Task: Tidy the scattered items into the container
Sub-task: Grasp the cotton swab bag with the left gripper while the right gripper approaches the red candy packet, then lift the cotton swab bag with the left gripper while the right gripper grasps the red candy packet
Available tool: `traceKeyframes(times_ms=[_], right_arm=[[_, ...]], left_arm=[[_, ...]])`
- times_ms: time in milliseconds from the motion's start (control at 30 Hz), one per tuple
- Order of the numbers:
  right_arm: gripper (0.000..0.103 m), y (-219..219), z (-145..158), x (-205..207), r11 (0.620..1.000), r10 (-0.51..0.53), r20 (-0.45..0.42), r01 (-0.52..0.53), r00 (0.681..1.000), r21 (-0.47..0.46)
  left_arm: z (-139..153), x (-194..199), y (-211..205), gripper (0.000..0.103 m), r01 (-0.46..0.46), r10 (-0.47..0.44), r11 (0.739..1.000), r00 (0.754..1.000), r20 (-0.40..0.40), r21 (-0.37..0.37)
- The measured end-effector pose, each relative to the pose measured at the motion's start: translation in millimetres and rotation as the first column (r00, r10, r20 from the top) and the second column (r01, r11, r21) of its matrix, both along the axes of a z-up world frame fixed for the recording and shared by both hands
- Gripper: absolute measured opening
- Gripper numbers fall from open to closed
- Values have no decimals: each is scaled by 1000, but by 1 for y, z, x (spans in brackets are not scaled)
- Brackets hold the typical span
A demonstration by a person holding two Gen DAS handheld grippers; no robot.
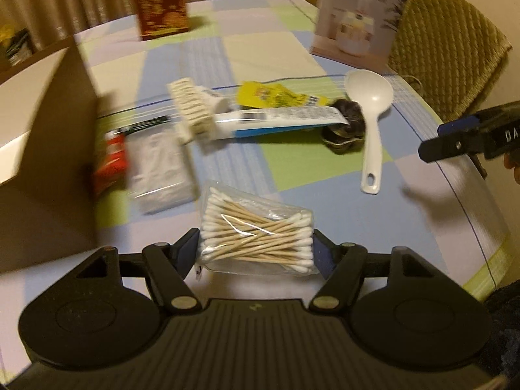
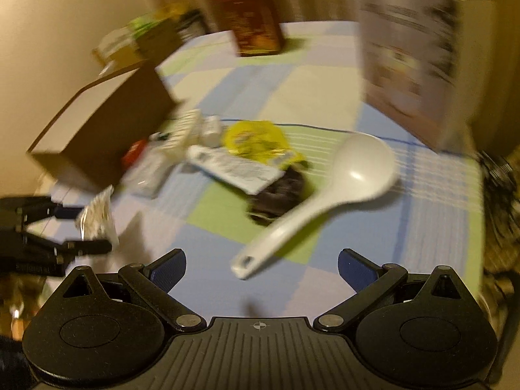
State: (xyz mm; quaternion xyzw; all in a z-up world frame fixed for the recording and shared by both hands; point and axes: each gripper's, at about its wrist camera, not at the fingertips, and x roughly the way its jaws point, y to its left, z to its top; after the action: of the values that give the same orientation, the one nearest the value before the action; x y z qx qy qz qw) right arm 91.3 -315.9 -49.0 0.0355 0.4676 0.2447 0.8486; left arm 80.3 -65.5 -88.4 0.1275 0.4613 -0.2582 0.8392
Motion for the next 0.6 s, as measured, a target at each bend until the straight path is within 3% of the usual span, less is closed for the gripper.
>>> traceKeyframes(times_ms=[133,267,400,600], right_arm=[[103,30,2,1,990,141,45,-140,989,-16],[103,63,3,8,959,282,94,-279,955,-43],[103,94,8,22,915,403,141,-397,904,-69],[103,142,12,51,826,563,201,-549,802,-126]], left_arm=[[13,-4,33,67,-85,85,996,996,18,5],[25,-5,72,67,-182,182,983,982,42,13],[36,-1,114,67,-294,292,956,954,68,20],[48,10,178,67,-426,423,904,902,90,22]])
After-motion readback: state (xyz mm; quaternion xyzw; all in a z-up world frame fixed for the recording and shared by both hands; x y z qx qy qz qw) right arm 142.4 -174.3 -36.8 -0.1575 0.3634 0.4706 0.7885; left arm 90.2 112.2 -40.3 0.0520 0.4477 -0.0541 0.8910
